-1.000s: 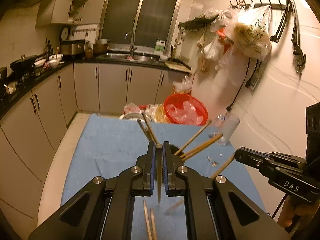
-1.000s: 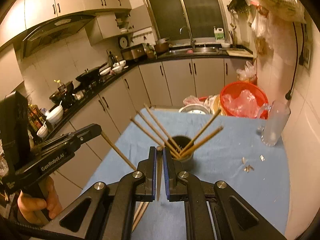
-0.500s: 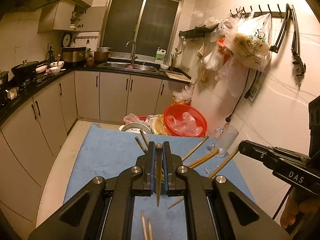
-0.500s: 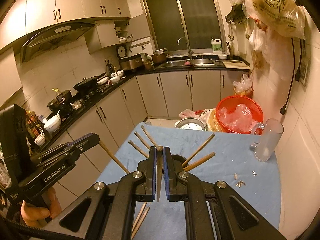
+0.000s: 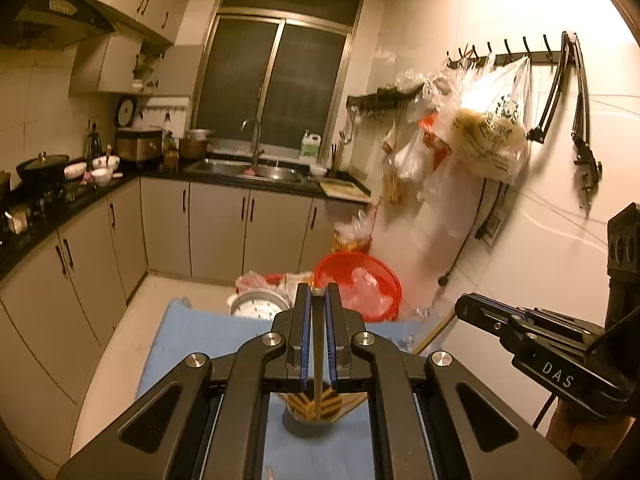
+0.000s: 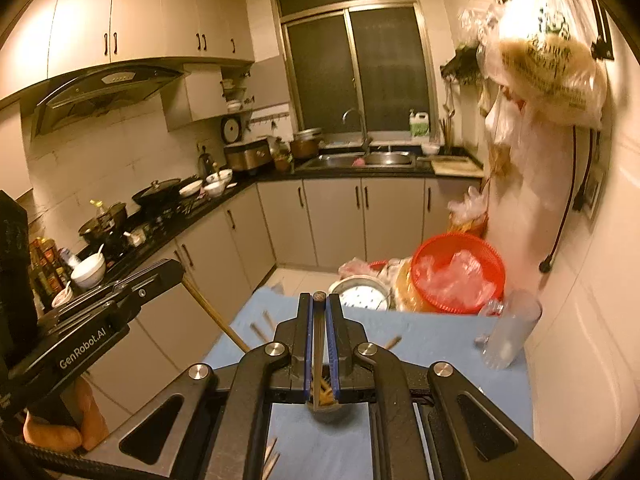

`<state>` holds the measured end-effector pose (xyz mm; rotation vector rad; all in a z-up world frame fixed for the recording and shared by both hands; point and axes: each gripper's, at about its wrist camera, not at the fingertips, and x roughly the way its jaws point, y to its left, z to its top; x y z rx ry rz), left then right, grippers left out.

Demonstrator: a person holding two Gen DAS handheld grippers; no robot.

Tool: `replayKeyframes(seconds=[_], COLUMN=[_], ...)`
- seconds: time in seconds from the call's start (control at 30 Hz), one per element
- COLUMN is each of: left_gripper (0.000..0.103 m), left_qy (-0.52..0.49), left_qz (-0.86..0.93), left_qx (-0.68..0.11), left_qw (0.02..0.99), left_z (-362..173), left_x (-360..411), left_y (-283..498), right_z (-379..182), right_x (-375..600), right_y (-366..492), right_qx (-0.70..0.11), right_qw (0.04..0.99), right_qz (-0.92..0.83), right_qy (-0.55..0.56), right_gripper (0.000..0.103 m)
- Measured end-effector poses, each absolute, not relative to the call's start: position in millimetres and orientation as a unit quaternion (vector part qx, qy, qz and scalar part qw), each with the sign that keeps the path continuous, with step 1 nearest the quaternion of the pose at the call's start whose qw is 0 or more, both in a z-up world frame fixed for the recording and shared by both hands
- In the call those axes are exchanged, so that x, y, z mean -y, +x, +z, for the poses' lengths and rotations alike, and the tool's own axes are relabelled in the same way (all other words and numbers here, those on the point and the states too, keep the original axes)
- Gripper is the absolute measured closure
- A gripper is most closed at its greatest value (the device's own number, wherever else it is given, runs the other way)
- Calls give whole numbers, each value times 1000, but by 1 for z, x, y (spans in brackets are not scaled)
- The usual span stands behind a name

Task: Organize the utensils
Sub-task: 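Carry the left gripper's chopstick into the black holder while the right gripper inserts its chopstick, then open the left gripper to release its chopstick while the right gripper releases too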

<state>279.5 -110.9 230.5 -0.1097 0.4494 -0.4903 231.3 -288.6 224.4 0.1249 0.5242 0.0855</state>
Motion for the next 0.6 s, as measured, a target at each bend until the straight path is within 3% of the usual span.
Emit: replayKeyframes(seconds=[0.6], left_gripper=[96], left_qy=[-44], left_qz=[-206], left_qx=[-251], left_qw=[945], left_z=[161], left_x=[133], left_y=[330], right_z=[161], right_x=[299], right_y=[273], right_qx=[-295], right_qw=[954], right_qz=[12], right_qy=[48], right_gripper=[97])
